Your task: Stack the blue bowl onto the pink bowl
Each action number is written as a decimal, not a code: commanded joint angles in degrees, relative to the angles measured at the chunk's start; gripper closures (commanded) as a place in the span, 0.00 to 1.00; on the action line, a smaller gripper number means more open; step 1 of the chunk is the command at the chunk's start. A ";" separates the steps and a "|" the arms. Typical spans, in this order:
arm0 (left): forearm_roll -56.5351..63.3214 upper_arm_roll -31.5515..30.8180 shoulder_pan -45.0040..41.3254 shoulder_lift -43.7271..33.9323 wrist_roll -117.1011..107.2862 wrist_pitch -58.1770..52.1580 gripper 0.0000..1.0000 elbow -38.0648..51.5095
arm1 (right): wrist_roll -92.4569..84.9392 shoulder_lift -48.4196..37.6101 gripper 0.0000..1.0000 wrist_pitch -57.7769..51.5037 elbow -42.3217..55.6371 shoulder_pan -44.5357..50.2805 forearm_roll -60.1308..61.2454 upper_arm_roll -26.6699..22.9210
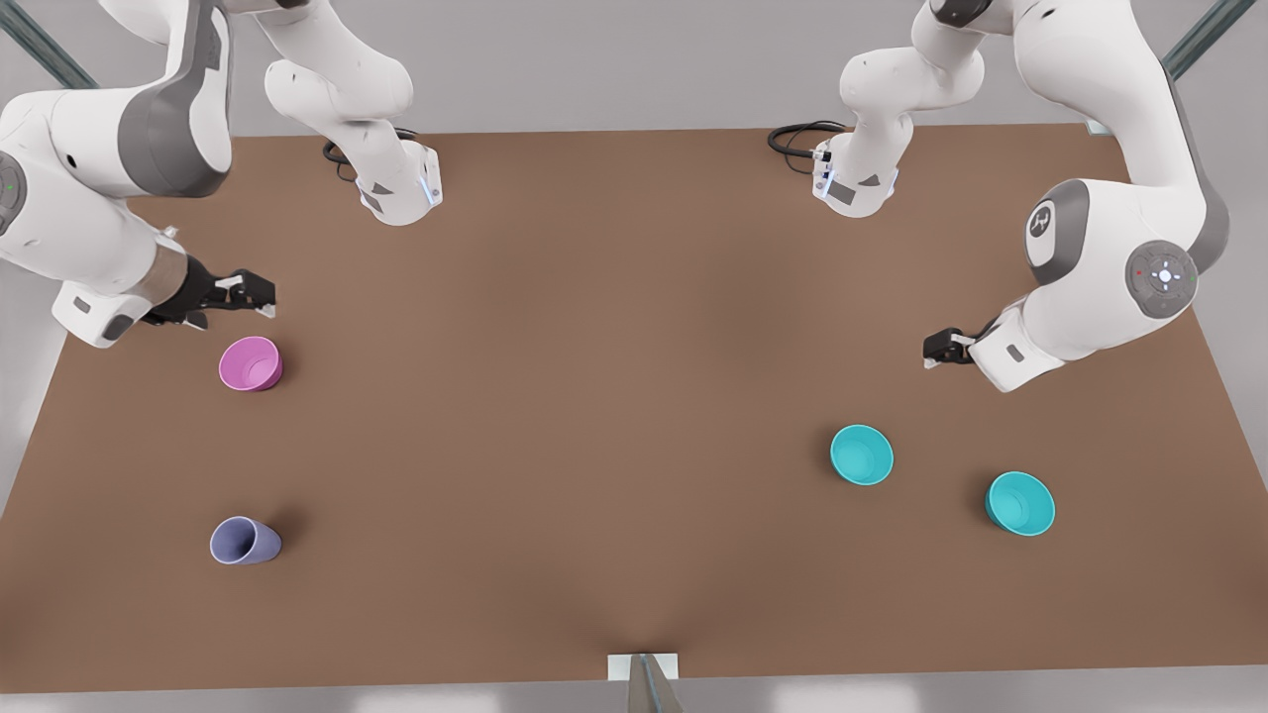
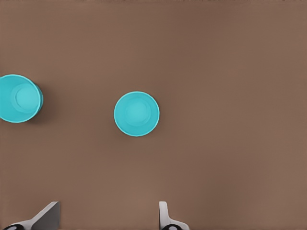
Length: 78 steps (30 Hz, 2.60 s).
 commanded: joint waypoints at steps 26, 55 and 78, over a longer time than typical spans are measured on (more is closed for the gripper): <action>0.12 0.06 0.19 1.18 1.39 0.86 0.00 0.01 | -55.20 15.04 0.00 60.58 -38.12 -32.42 10.05 0.11; 0.12 -0.03 0.19 1.62 1.39 0.95 0.00 0.01 | -58.28 18.90 0.79 59.62 -42.34 -34.62 10.05 0.46; -0.94 0.06 0.10 1.54 1.30 3.41 0.00 0.54 | 63.54 53.53 0.79 46.52 20.24 34.19 28.86 3.28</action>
